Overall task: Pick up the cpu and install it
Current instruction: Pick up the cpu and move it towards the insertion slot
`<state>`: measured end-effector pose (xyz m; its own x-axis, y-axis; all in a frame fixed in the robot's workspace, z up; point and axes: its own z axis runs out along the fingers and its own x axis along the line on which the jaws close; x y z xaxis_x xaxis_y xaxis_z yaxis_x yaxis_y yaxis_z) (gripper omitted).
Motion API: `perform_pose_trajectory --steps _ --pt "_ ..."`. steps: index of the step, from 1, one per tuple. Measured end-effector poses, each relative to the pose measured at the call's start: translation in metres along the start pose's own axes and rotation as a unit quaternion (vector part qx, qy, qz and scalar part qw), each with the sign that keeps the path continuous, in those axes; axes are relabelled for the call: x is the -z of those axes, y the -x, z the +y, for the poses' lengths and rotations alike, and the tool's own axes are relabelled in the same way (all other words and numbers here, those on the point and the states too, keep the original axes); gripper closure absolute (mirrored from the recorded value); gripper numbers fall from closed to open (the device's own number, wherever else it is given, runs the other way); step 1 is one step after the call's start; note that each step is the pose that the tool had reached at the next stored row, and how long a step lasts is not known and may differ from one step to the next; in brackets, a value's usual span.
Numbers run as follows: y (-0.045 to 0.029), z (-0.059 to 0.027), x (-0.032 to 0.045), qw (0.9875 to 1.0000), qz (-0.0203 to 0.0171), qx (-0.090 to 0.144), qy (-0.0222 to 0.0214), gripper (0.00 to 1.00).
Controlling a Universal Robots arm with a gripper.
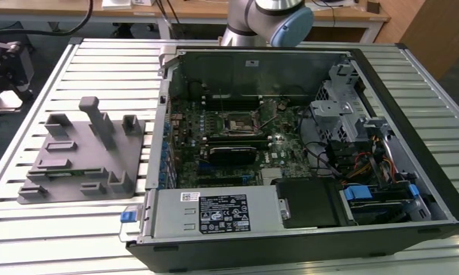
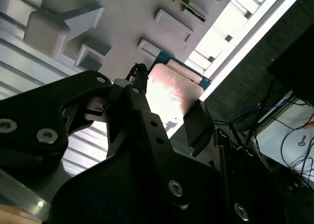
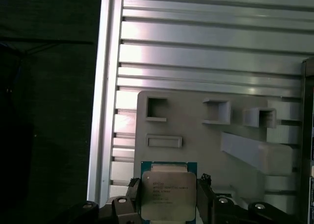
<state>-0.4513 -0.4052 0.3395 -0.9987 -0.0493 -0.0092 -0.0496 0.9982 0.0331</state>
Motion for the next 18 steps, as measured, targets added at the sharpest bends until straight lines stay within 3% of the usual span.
perform_pose_trajectory --steps 14,18 --pt "0.0006 0.0047 0.0470 1.0000 -0.0020 0.000 -0.0001 0.46" --pt "0.0006 0.0049 0.0518 1.0000 -0.0026 0.000 -0.0001 0.46"
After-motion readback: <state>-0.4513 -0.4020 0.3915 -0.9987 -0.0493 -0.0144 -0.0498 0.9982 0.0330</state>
